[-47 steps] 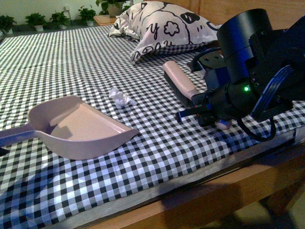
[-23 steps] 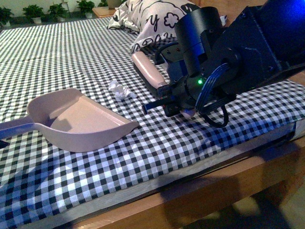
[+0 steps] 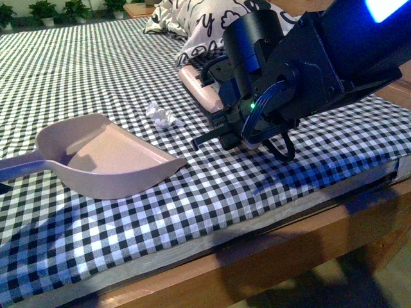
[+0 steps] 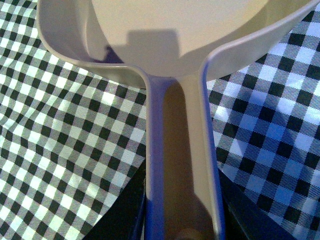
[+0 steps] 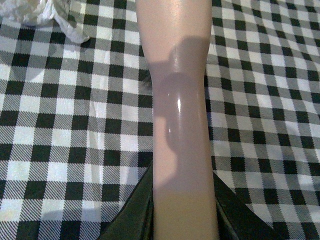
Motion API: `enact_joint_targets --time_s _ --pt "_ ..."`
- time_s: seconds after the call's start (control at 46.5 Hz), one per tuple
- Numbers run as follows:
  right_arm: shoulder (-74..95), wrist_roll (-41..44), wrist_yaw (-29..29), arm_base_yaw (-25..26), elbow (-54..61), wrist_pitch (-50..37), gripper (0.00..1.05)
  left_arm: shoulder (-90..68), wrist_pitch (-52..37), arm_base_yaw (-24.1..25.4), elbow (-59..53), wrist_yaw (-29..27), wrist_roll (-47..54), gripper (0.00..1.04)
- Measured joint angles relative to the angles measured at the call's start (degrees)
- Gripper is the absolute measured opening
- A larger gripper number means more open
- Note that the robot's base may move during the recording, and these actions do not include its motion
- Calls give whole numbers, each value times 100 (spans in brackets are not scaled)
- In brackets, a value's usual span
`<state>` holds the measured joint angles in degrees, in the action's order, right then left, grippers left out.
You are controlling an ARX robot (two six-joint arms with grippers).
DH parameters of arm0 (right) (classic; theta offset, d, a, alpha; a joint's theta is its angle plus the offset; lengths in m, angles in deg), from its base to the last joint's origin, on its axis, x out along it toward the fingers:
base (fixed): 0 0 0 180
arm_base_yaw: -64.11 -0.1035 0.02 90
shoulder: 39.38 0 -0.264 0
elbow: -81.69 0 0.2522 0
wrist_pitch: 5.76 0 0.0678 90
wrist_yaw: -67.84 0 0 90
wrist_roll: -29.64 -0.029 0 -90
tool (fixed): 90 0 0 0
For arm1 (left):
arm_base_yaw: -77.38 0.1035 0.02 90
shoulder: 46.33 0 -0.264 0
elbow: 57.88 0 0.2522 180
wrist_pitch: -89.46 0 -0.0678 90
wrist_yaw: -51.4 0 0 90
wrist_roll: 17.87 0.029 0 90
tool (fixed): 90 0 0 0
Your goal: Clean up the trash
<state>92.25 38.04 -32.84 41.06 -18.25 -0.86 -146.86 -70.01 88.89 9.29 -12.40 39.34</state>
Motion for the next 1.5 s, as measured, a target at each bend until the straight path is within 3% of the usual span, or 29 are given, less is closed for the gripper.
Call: enact_joint_targets --time_s 0.688,1.075,1.311,1.505 --pt "-205 -127 767 -468 177 682 20 0 0 0 0 -2 0 28" --pt "-1445 -101 1766 -837 1185 758 20 0 0 0 0 0 0 28" --pt "-1891 -90 1582 -597 1285 754 20 0 0 0 0 0 0 28" --pt "-1928 -306 776 -55 1283 356 20 0 0 0 0 0 0 28"
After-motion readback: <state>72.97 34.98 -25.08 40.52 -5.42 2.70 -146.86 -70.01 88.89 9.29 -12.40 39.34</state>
